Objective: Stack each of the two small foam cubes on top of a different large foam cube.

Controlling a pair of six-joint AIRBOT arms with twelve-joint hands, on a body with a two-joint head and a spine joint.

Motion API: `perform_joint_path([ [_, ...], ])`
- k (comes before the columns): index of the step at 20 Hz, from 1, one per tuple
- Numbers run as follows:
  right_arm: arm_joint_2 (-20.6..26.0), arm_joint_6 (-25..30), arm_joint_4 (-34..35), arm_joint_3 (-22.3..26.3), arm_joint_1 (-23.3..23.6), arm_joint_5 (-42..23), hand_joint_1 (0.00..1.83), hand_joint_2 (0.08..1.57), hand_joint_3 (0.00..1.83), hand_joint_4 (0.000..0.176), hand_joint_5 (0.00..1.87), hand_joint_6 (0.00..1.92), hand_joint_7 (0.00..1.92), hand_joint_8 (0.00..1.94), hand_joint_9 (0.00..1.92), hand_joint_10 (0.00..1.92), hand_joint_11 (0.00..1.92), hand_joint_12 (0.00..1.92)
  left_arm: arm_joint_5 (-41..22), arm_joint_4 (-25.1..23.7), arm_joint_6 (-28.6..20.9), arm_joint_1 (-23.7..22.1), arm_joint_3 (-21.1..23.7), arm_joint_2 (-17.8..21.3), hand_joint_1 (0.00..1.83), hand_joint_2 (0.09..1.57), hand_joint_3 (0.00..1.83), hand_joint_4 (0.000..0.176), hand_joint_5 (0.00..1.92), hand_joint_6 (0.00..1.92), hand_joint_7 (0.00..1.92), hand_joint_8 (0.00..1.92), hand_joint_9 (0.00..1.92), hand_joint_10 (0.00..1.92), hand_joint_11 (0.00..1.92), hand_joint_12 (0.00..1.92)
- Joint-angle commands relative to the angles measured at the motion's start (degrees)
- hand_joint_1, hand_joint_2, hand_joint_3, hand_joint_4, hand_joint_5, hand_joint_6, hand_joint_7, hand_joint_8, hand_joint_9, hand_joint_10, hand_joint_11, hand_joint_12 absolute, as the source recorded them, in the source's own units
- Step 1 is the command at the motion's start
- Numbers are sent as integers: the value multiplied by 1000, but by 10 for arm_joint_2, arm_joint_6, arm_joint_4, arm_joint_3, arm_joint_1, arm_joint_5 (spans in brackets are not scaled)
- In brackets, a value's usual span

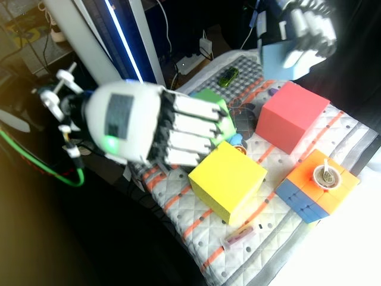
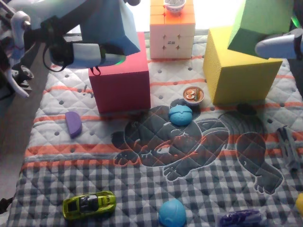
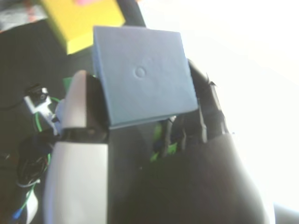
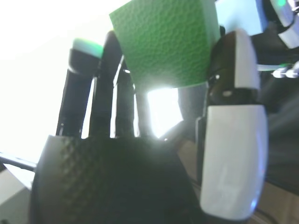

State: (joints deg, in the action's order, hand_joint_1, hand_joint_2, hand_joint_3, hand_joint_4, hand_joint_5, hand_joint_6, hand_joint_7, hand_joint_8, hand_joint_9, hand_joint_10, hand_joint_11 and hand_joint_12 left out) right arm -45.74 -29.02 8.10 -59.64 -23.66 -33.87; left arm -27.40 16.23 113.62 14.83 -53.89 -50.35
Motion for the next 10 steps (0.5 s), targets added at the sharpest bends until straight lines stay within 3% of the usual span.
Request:
perform_joint_path([
  [1,1,3,9,-8,14,-48,1070,1352,25,10,535,1742,568,1602,463,1790,528,1921,-52,6,1,-12,-10,0,1610,1246,14,0,62,1484,82,1431,532,1719,441,1921],
  [2,-6,3,13,-18,19,-35,1074,1352,12,12,531,1726,593,1584,461,1764,518,1921,-44,20,1,-16,-21,-4,1605,1241,6,0,119,1387,135,1450,552,1695,471,1921],
  [3,-10,3,18,-25,23,-28,1232,1336,12,0,491,1738,563,1582,587,1704,538,1921,-38,29,1,-18,-28,-7,1604,1248,5,0,145,1394,132,1427,537,1706,408,1921],
  [4,-16,3,24,-34,27,-19,1110,1346,9,0,516,1710,606,1582,482,1727,461,1921,-31,40,1,-21,-38,-12,1604,1241,1,0,172,1374,162,1447,554,1688,437,1921],
  [5,-22,3,30,-45,30,-9,1085,1347,6,10,521,1700,617,1580,453,1732,454,1921,-24,52,1,-22,-50,-20,1601,1243,1,0,179,1383,171,1424,552,1686,420,1921],
  [6,-25,3,32,-50,32,-3,1085,1345,2,7,518,1698,636,1560,459,1719,458,1921,-19,60,1,-22,-58,-25,1599,1240,0,0,183,1352,183,1367,562,1673,456,1921],
  [7,-29,3,40,-59,33,6,1085,1342,0,10,529,1698,640,1542,469,1714,471,1921,-11,75,1,-22,-72,-35,1467,1316,5,0,190,1235,421,1693,495,1751,604,1921],
  [8,-29,3,44,-65,34,11,1083,1343,0,10,531,1705,633,1540,469,1715,484,1921,-6,82,1,-21,-80,-41,1575,1255,0,0,218,1042,222,1455,560,1687,632,1921],
  [9,-29,3,45,-70,36,16,1083,1342,0,15,548,1694,622,1544,463,1718,481,1921,-2,93,1,-17,-88,-48,1468,1301,4,0,224,983,460,1670,527,1714,672,1921],
  [10,-34,3,47,-75,37,22,1076,1350,2,12,570,1696,570,1580,436,1734,497,1921,0,100,1,-11,-95,-56,1450,1300,0,0,207,962,531,1682,542,1690,667,1921],
])
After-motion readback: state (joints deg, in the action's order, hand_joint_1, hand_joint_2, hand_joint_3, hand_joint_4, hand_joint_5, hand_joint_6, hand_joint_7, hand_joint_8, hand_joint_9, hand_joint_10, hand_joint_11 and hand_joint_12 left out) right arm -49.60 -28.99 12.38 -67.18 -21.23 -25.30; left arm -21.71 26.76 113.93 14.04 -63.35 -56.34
